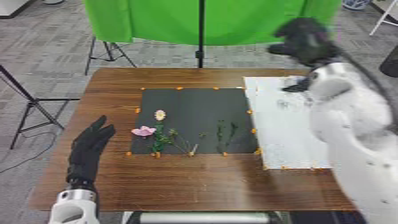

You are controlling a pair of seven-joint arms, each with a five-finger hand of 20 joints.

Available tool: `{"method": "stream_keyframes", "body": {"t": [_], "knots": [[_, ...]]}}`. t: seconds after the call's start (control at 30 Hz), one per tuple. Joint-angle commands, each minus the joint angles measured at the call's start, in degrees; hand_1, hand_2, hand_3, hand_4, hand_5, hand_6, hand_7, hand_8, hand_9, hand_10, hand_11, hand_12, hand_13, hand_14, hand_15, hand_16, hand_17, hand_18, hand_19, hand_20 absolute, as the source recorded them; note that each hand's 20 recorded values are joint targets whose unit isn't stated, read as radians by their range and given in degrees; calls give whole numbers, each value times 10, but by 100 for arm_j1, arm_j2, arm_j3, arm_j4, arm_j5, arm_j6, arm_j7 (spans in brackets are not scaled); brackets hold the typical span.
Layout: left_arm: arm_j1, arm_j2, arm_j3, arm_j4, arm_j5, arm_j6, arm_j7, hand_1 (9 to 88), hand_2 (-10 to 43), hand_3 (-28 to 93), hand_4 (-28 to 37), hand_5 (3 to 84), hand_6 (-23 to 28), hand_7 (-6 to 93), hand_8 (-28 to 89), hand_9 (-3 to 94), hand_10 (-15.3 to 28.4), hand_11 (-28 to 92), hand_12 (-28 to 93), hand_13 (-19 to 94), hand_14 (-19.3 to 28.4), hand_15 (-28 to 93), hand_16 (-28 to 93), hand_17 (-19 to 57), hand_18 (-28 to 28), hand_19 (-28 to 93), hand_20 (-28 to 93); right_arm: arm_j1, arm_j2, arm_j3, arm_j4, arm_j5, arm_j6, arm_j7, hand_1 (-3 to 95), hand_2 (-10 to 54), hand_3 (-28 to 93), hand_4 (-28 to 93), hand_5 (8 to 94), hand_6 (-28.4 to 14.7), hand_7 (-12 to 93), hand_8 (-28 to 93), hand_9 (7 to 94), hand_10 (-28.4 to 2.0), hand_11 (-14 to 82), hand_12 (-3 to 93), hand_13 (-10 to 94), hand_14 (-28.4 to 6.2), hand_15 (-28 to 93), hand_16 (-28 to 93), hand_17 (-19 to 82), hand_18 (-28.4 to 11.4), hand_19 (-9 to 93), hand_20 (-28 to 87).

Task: Arrange flowers

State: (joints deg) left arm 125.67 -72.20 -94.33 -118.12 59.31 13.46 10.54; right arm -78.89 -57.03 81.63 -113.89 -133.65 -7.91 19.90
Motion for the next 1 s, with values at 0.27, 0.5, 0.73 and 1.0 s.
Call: {"method": "stream_keyframes", "body": {"t": [0.27,0.5,0.73,1.0], "knots": [[68,-124,46,-15,86,-79,-108,215,-70,647,-260,402,38,69,-57,437,117,143,146,343,142,99,33,65,123,40,193,-1327,237,1024,1572,-591,-1168,-67,366,-95,639,-145,587,-7,160,-74,637,-174,172,237,687,-122,622,315,454,-191,922,531],[105,-131,37,-24,66,-81,-86,213,-71,649,-258,403,38,69,-57,437,118,143,146,343,142,99,33,64,123,41,193,-1483,169,1009,1826,-655,-1070,-172,369,-95,649,-152,576,1,166,-79,638,-170,170,233,706,-109,634,319,477,-178,931,528],[145,-159,49,-41,65,-57,-58,215,-70,647,-258,403,38,69,-57,437,118,142,146,343,142,100,33,63,124,42,193,-1649,186,671,2190,-1066,640,-327,570,-95,575,-158,686,-1,216,39,802,-119,108,333,809,-53,628,331,567,-131,932,555],[205,-143,21,-63,27,-24,-59,214,-68,646,-256,403,38,69,-57,437,117,143,146,344,142,99,33,63,124,43,193,-1421,441,119,1068,-476,1511,-483,642,-95,555,-148,773,-9,224,99,892,-89,78,391,871,-28,605,334,621,-114,932,563]]}}
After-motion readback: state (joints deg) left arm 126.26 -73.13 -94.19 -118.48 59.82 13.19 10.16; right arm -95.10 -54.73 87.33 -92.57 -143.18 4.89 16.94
